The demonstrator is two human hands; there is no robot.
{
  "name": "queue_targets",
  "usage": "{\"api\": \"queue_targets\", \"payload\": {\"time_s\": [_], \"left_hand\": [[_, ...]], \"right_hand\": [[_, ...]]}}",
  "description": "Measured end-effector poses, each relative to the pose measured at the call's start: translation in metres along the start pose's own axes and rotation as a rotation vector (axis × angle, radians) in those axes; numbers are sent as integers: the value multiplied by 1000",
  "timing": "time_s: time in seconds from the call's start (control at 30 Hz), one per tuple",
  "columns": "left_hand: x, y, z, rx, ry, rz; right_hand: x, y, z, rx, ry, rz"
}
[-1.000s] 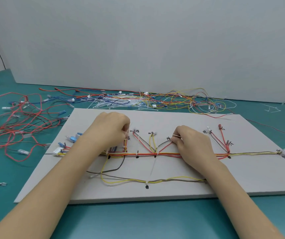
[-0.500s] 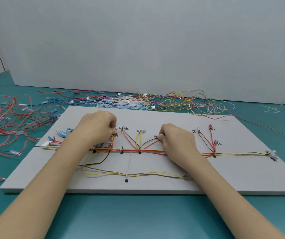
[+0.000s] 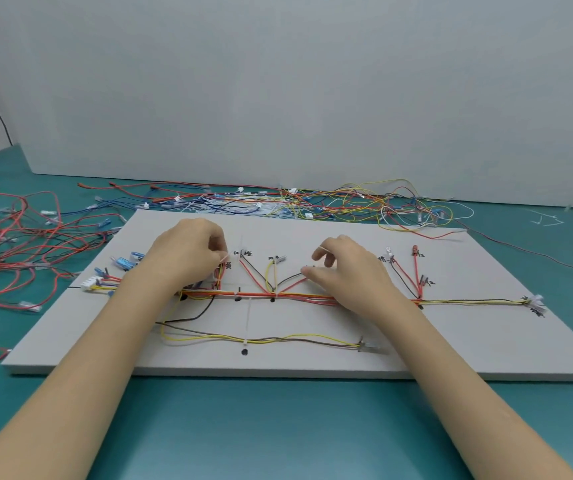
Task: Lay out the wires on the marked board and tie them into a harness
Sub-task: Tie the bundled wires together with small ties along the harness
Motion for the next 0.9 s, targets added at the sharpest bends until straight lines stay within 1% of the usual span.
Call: {"api": "queue_targets", "payload": {"time_s": [0.03,0.07,0.1,0.13,0.17,0.2,0.23,0.27,0.3,0.37,0.43,0.57,0.63,0.67,0.77,0.83,0.9], "left_hand": [[0,-2,-4,-102,30,-56],[-1,-5,-10,-228,86,-146],[-4,-11,-16,-320,164,-279],[-8,-18,-23,-344,247,-422],[-13,-24,-31,-317,316,-536],[-19,-27,-40,-282,372,-611],[-24,-28,-49,-257,417,-647],[-28,-26,-59,-239,464,-651],[-33,-22,-69,-230,510,-618],[-38,-8,-87,-239,564,-444],[-41,5,-95,-343,556,-265],[-39,9,-93,-641,438,-116],[-35,8,-89,-717,375,-72],[-33,6,-86,-752,340,-87],[-27,-1,-71,-821,232,-222],[-23,-2,-65,-854,214,-232],[-22,0,-63,-859,210,-216]], "right_hand": [[-2,-2,-1,71,3,1],[-5,-4,-1,160,-3,-10],[-8,-9,0,255,-15,-32],[-12,-14,2,339,-27,-54],[-15,-19,4,413,-29,-61],[-18,-23,5,489,-22,-43],[-20,-25,7,569,-10,1],[-23,-25,9,643,2,60],[-25,-24,12,704,11,128],[-30,-23,19,830,19,266],[-33,-24,24,915,6,376],[-35,-22,22,929,-14,472],[-34,-21,17,980,22,467],[-33,-23,14,1016,45,440],[-29,-31,2,1127,102,281],[-27,-36,-6,1203,119,192],[-26,-37,-11,1217,131,152]]}}
Point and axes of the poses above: each hand's wrist, its own x-axis towards the middle knuckle, its own y-axis out of the palm, z = x × y, the point moved 3 cm from there along x, towards the middle knuckle
